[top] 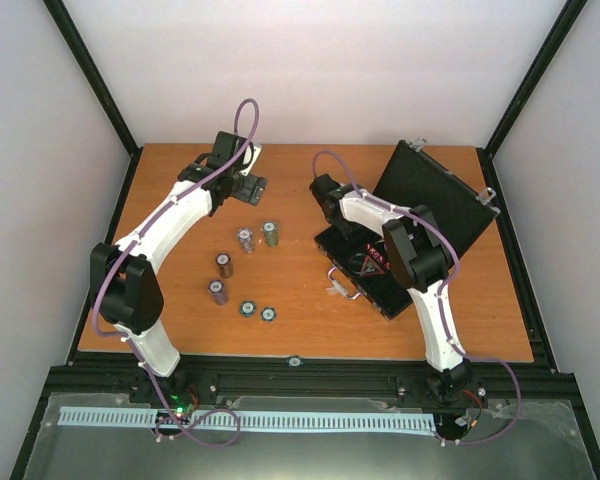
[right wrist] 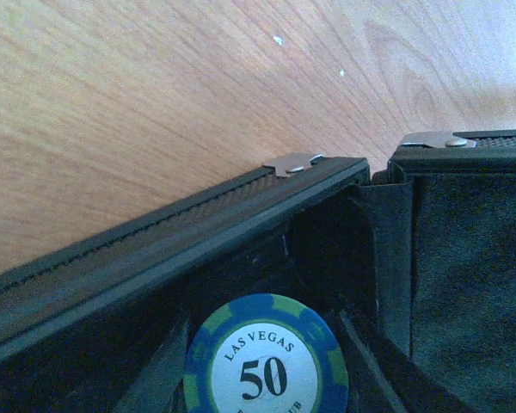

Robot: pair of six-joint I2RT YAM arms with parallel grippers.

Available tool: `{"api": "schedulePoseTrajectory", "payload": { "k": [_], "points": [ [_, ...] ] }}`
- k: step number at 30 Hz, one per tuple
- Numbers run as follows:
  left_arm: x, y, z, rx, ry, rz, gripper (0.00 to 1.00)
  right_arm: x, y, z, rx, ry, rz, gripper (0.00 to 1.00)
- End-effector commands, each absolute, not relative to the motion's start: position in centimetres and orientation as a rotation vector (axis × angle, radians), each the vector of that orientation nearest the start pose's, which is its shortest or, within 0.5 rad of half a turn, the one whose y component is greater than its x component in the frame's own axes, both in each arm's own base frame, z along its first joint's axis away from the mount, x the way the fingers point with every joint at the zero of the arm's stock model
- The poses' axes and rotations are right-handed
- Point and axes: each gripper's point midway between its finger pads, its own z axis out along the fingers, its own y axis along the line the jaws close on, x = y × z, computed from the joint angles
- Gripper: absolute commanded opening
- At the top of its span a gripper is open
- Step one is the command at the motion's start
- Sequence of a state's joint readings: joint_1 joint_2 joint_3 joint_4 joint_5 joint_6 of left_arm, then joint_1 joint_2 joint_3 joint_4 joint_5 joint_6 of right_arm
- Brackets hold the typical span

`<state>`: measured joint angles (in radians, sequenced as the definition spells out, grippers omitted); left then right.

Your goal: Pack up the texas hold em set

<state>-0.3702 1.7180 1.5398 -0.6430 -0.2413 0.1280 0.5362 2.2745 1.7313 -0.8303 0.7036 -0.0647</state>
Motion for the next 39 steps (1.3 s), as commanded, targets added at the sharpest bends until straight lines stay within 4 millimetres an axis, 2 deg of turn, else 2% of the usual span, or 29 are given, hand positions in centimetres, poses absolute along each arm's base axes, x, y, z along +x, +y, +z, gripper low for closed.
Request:
{"api": "schedulePoseTrajectory", "payload": {
  "k": [1,4,7,17,21,25,31,34,39],
  "points": [
    [46.2,-13.2,21.9,0.456,2.299,0.167,1.0,45.6,13.8,1.6,-0.724,2.616,-0.906,0.46],
    [46.2,-13.2,21.8,0.458,2.302,0.165,1.0,45.6,13.5,1.3,-0.695,2.638,-0.88,0.64],
    [46.2,-13.2,21.8,0.457,2.302,0.165,1.0,45.6,13.6,1.9,-0.647,2.66,-0.801,0.72],
    [46.2,-13.1,22.2,0.453,2.294,0.165,1.0,45.8,15.2,4.0,-0.653,2.675,-0.617,0.77],
    [46.2,-13.0,22.5,0.453,2.289,0.171,1.0,45.3,17.0,4.7,-0.679,2.702,-0.442,0.77],
    [46.3,-13.0,22.5,0.452,2.288,0.173,1.0,45.0,17.6,4.5,-0.655,2.749,-0.387,0.76],
    [46.1,-13.0,22.5,0.454,2.288,0.175,1.0,45.5,15.4,3.1,-0.524,2.812,-0.435,0.76],
    [46.0,-12.9,22.4,0.455,2.289,0.179,1.0,46.1,14.0,3.1,-0.467,2.821,-0.438,0.75],
    [46.1,-12.9,22.2,0.456,2.292,0.18,1.0,46.8,13.1,2.6,-0.463,2.826,-0.451,0.75]
  ]
}}
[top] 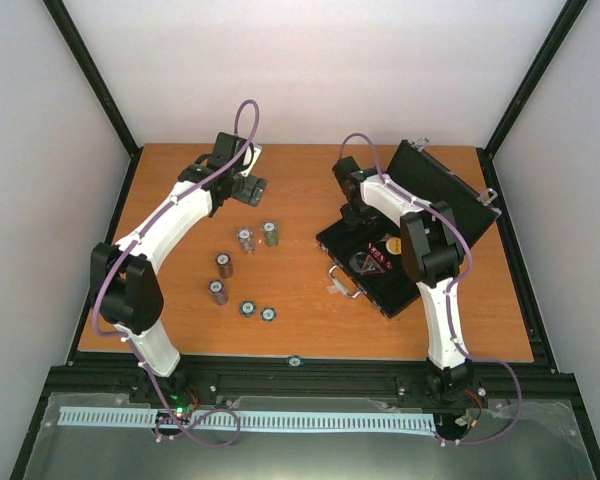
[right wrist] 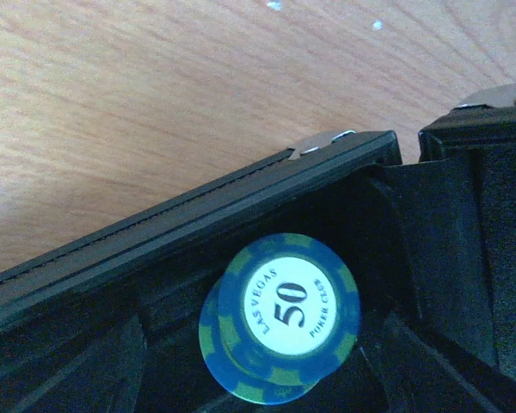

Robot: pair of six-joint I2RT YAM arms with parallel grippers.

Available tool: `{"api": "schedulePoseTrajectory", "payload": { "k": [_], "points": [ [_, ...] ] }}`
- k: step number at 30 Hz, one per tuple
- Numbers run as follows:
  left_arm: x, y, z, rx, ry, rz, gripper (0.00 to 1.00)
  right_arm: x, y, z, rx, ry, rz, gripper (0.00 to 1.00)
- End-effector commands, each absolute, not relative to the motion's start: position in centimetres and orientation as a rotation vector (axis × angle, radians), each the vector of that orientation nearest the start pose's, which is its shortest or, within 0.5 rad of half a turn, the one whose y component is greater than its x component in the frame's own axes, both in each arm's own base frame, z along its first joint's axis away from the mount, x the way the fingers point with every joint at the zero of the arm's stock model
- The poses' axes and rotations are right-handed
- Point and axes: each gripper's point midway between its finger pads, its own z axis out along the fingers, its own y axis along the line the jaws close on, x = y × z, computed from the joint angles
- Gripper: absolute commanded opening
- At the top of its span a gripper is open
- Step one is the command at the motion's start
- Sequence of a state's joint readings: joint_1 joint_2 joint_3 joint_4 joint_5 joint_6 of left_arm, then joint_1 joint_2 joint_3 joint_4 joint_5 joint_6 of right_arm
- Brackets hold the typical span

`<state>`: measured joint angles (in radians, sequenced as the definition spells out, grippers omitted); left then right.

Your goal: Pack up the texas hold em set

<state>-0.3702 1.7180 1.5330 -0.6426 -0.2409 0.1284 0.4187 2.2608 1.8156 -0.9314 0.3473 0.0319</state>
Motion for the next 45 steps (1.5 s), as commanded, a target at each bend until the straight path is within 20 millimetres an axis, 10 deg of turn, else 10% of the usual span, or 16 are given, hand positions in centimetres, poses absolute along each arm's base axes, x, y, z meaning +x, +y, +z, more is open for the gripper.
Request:
{"api": "schedulePoseTrajectory", "payload": {
  "k": [1,14,29,45],
  "points": [
    [46.1,-13.0,22.2,0.456,2.291,0.178,1.0,46.9,13.1,2.5,-0.466,2.828,-0.451,0.75],
    [46.4,-13.0,21.6,0.463,2.303,0.191,1.0,46.3,12.7,0.8,-0.501,2.86,-0.476,0.6],
    [46.4,-12.6,21.6,0.453,2.309,0.193,1.0,46.6,8.9,2.2,-0.476,2.747,-0.834,0.74],
    [46.7,-12.6,22.5,0.424,2.301,0.183,1.0,42.6,20.6,5.9,-0.694,2.759,-0.036,0.78]
  ]
}}
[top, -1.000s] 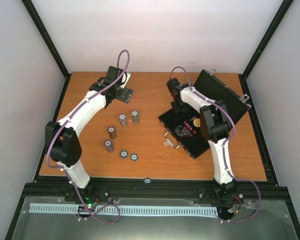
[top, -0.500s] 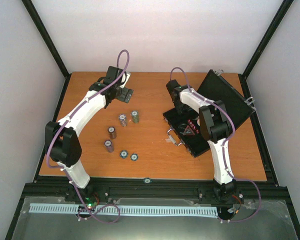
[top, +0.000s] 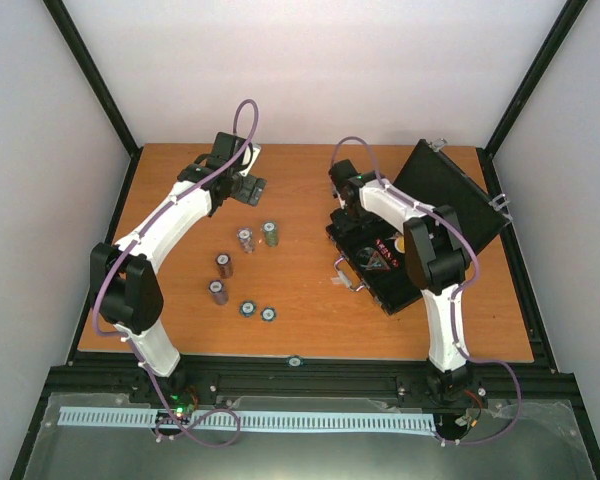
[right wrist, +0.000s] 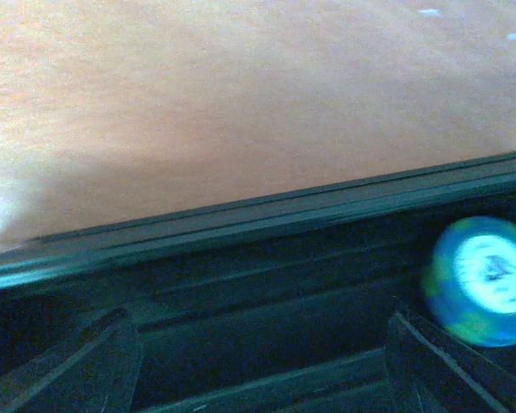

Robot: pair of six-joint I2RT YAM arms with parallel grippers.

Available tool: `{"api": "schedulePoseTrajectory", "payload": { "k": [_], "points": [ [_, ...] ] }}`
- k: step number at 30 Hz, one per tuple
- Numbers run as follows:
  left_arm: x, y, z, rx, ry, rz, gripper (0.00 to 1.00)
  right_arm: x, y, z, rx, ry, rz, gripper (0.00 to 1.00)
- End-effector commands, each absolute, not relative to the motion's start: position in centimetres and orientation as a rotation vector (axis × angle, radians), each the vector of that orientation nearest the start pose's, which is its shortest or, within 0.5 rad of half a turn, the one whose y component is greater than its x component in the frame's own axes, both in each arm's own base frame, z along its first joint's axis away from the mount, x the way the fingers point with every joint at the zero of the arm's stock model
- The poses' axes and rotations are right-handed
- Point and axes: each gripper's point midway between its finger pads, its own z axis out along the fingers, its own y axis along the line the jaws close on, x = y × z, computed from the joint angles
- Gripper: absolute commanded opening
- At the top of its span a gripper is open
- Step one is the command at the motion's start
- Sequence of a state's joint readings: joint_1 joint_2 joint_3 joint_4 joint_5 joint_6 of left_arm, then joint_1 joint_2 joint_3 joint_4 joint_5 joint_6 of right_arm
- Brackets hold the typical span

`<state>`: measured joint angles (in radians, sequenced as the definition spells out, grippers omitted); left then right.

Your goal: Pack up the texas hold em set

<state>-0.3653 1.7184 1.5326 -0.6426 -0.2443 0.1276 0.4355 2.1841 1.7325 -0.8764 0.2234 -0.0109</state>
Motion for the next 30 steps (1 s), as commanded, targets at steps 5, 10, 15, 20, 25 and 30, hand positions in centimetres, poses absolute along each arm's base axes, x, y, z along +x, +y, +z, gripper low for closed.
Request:
{"api": "schedulePoseTrajectory", "payload": {
  "k": [5,10,15,20,25,30],
  "points": [
    [46.5,-12.6,22.8,0.41,2.304,0.168,1.0,41.7,21.3,5.6,-0.666,2.791,0.031,0.73],
    [46.4,-12.5,22.9,0.408,2.302,0.169,1.0,41.7,21.0,4.3,-0.689,2.813,0.001,0.73],
    [46.3,-12.2,23.1,0.389,2.298,0.178,1.0,40.1,24.2,4.2,-0.73,2.816,0.247,0.72],
    [46.3,-12.5,23.2,0.365,2.306,0.124,1.0,37.5,27.5,4.8,-0.827,2.787,0.361,0.72],
    [46.4,-13.1,22.8,0.328,2.335,0.011,1.0,37.5,27.0,6.3,-0.784,2.759,0.328,0.72],
    [46.1,-15.4,22.3,0.318,2.36,-0.197,1.0,39.7,25.3,10.7,-0.699,2.637,0.184,0.78]
  ]
}}
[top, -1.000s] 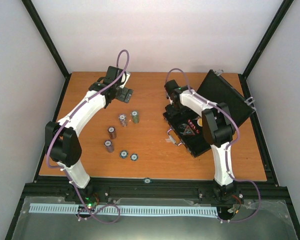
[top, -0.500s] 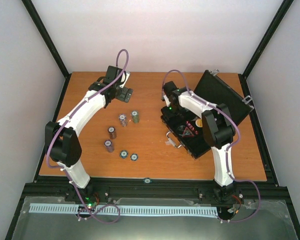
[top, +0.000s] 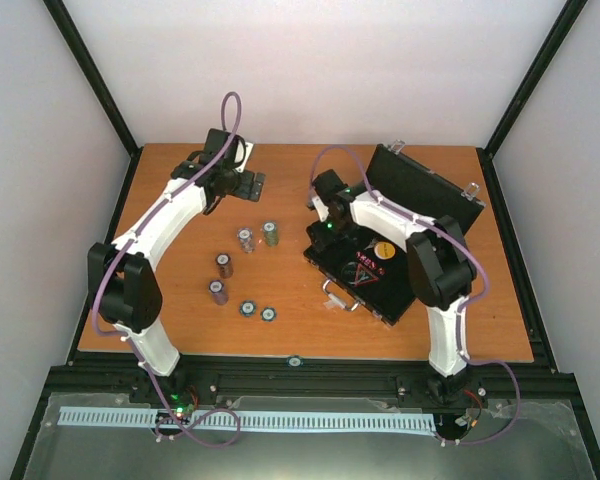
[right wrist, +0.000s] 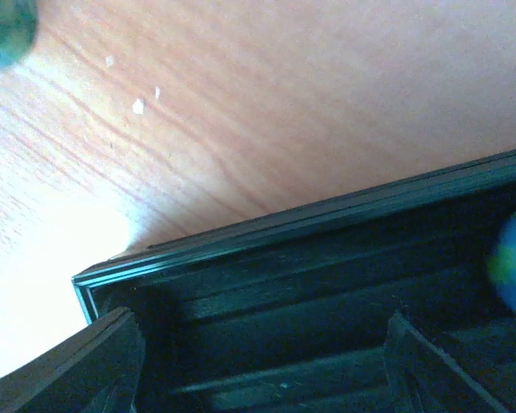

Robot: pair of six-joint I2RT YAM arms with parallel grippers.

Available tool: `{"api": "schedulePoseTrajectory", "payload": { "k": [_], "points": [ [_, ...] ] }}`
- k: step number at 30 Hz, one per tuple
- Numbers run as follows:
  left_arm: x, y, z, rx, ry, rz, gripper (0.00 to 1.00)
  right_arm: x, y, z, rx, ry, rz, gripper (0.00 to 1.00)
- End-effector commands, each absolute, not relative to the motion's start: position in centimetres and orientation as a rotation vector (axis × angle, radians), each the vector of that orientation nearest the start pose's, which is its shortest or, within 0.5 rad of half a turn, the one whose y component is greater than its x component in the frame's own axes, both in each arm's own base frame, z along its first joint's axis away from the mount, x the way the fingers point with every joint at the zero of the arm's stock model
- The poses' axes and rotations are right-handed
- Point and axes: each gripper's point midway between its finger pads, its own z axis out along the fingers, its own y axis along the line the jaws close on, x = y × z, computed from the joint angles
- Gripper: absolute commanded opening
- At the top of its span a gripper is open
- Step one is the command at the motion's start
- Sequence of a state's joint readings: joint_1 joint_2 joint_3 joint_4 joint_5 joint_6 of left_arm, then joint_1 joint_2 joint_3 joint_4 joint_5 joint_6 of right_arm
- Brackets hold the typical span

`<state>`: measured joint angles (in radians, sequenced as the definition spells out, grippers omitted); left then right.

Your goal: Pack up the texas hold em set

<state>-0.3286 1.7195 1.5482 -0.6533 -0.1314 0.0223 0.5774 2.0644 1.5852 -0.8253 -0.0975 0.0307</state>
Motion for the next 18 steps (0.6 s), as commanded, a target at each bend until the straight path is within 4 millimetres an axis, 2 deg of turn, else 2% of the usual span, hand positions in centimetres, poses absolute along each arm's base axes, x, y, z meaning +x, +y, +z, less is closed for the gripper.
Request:
{"api": "schedulePoseTrajectory", "payload": {
  "k": [1,4,8,11,16,18],
  "points": [
    [45.9,-16.1,22.4,0.317,2.366,-0.262,0.98,40.3,24.8,11.5,-0.678,2.614,0.134,0.79],
    [45.3,-19.1,22.7,0.31,2.38,-0.503,0.81,41.5,23.4,13.2,-0.616,2.575,0.06,0.87],
    [44.1,-22.6,22.8,0.291,2.406,-0.828,0.67,42.1,21.8,13.6,-0.532,2.595,0.084,0.91],
    [42.5,-24.9,22.9,0.353,2.401,-0.959,0.61,42.1,20.3,13.0,-0.494,2.616,0.041,1.0],
    [38.7,-29.5,23.8,0.55,2.371,-1.094,0.58,41.9,19.2,12.4,-0.462,2.635,-0.014,1.0],
    [37.4,-30.9,23.6,0.577,2.379,-1.161,0.54,41.8,18.7,12.1,-0.423,2.65,-0.011,1.0]
  ]
}}
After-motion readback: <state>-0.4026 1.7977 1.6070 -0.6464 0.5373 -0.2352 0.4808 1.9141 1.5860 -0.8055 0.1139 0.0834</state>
